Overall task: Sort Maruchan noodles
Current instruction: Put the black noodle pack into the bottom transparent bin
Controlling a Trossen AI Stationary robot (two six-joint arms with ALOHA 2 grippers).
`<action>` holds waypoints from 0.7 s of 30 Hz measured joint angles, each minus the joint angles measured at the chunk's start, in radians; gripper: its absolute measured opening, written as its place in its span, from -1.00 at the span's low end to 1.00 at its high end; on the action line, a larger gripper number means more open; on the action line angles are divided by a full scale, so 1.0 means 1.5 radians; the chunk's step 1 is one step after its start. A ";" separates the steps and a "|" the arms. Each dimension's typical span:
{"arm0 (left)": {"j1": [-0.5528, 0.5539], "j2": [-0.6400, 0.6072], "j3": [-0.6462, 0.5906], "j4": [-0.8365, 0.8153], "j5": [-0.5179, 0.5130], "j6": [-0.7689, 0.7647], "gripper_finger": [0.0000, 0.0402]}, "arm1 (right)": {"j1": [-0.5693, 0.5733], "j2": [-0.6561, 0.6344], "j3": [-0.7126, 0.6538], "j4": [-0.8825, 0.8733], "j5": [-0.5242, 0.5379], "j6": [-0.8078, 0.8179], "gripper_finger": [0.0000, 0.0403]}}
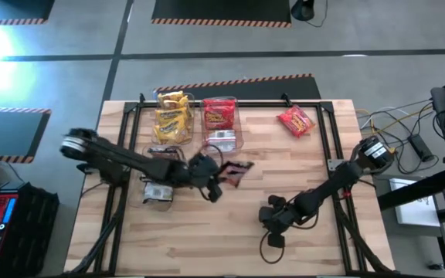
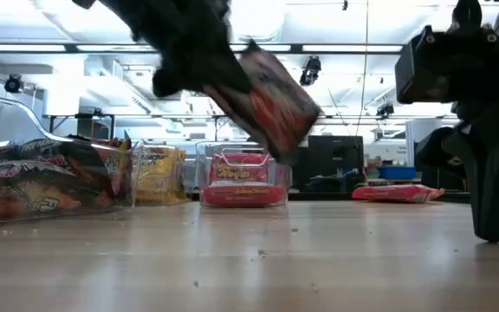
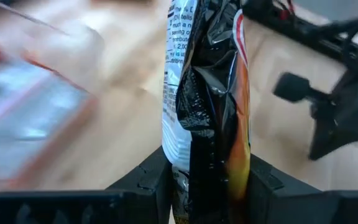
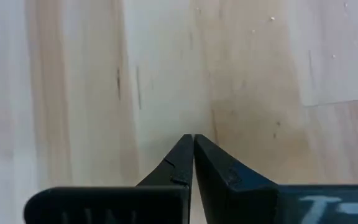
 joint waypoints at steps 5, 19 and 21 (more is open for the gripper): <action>-0.009 -0.108 0.000 -0.191 -0.055 -0.009 -0.47 | 0.000 0.008 0.001 0.003 0.002 -0.001 -0.95; -0.009 -0.328 0.028 -0.609 -0.054 0.057 -0.48 | 0.000 0.008 0.001 0.006 0.006 -0.002 -0.95; -0.009 -0.337 0.040 -0.683 -0.041 0.041 -0.48 | 0.000 0.008 0.001 0.006 0.006 -0.002 -0.95</action>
